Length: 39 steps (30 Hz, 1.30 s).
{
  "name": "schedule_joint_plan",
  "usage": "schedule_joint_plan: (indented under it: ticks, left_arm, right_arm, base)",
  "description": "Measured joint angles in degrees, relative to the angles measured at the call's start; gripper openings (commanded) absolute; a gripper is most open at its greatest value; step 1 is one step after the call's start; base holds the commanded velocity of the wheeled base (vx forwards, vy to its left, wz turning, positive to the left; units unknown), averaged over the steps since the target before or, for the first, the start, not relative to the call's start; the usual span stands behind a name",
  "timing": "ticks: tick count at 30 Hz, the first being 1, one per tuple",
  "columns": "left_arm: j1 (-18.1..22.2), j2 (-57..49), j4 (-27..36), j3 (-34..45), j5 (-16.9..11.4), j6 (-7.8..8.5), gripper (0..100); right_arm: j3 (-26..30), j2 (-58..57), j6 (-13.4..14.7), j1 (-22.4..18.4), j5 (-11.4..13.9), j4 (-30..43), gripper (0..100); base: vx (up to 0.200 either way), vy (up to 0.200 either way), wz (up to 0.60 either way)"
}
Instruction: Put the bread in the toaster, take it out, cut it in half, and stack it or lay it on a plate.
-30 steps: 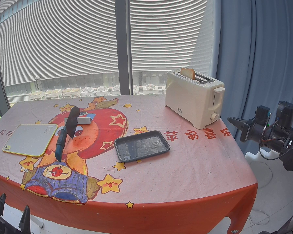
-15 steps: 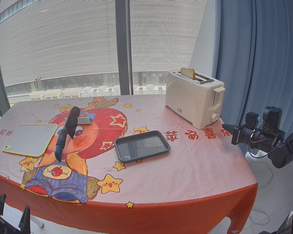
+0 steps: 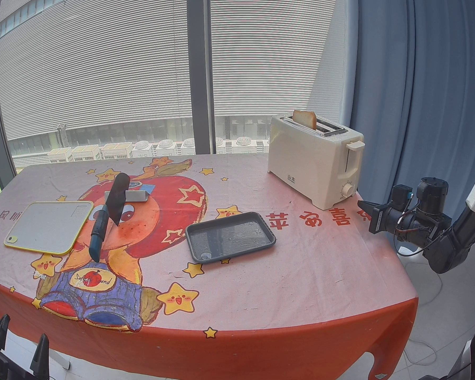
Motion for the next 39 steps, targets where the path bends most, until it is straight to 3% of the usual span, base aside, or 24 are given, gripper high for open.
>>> schedule_joint_plan:
  ticks: [39]
  left_arm:
    - [0.00, 0.00, 0.00, 0.00, 0.02, -0.02, 100]
  right_arm:
    - [-3.05, 2.73, -0.09, -0.21, -0.35, 1.16, 0]
  base:
    - [0.000, 0.000, 0.00]
